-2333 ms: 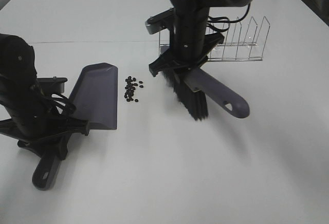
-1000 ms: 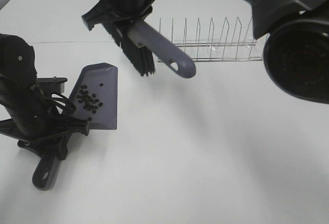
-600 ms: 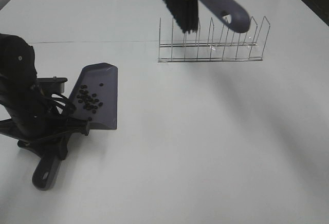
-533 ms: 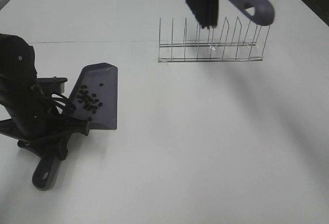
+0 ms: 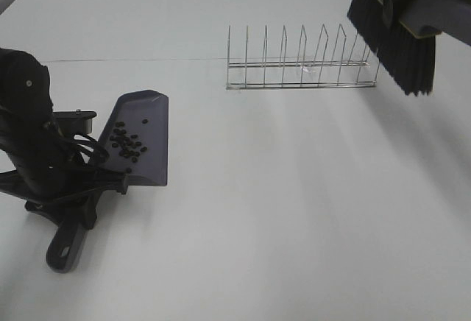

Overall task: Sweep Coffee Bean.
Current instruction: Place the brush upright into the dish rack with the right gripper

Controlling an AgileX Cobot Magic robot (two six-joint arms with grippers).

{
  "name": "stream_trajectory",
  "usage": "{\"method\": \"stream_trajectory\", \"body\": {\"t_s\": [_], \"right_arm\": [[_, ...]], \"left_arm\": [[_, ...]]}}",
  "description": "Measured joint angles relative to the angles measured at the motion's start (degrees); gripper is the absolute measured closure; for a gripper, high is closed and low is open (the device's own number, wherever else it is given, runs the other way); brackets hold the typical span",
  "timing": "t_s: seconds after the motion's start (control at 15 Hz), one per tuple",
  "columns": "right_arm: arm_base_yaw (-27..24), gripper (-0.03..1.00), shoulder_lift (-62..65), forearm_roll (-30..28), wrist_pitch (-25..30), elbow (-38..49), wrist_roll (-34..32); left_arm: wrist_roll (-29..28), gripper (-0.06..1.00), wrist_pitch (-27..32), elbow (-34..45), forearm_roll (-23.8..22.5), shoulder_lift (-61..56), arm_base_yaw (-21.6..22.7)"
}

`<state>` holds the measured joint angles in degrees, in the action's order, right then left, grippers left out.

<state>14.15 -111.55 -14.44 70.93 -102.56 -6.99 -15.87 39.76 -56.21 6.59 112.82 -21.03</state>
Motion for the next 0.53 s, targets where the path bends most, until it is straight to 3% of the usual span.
{"method": "stream_trajectory", "body": {"t_s": [0.2,0.53], "right_arm": [[-2.0,0.68,0.0,0.6,-4.1,6.4,-1.1],[-2.1,0.68,-3.8,1.1,-9.5,7.1,-1.6]], "left_arm": [[0.0,0.68,0.0,0.0,0.0,0.0,0.0],[0.3,0.68,-0.1,0.0,0.0,0.0,0.0]]}}
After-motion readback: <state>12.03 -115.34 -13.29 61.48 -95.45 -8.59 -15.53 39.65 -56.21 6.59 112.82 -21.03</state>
